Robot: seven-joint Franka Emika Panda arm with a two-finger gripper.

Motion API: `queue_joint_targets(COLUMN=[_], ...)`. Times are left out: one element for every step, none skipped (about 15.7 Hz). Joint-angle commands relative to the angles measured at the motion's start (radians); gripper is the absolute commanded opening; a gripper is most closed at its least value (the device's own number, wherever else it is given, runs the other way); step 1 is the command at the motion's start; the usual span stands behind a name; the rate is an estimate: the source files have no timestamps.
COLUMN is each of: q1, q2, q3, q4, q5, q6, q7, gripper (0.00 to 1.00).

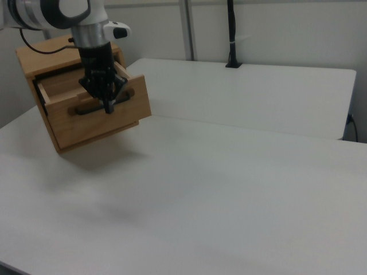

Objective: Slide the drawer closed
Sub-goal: 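Move the gripper down toward the open drawer's front panel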

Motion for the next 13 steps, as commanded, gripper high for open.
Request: queue_joint_targets(q1=[-0.004,-0.003,-0.001,0.0,0.003,0.005,0.006,0.006,0.006,0.006,0.008,0.017,0.037], q2=[0.038,0.044,0.05,0.073,0.088,0.1,0.108,0.111,0.119,0.12,0.121,0.122,0.122], q3=[0.007,0.008,0.012,0.015,0.015,0.016,0.018,0.019,0.027,0.031,0.031,0.033,0.031], q4=[0.003,0.003,0.0,0.0,0.002,0.002,0.002,0.0,0.0,0.0,0.0,0.0,0.0], q5=[-0.003,-0.003,-0.003,-0.003,0.0,0.006,0.014,0.023,0.027,0.028,0.028,0.026,0.026], q6=[0.033,0.067,0.106,0.133,0.138,0.138,0.138,0.138,0.136,0.136,0.136,0.136,0.138], q7=[-0.136,-0.157,-0.185,-0.212,-0.239,-0.266,-0.295,-0.326,-0.363,-0.398,-0.43,-0.465,-0.507], gripper=[0.0,0.0,0.0,0.0,0.0,0.0,0.0,0.0,0.0,0.0,0.0,0.0,0.0])
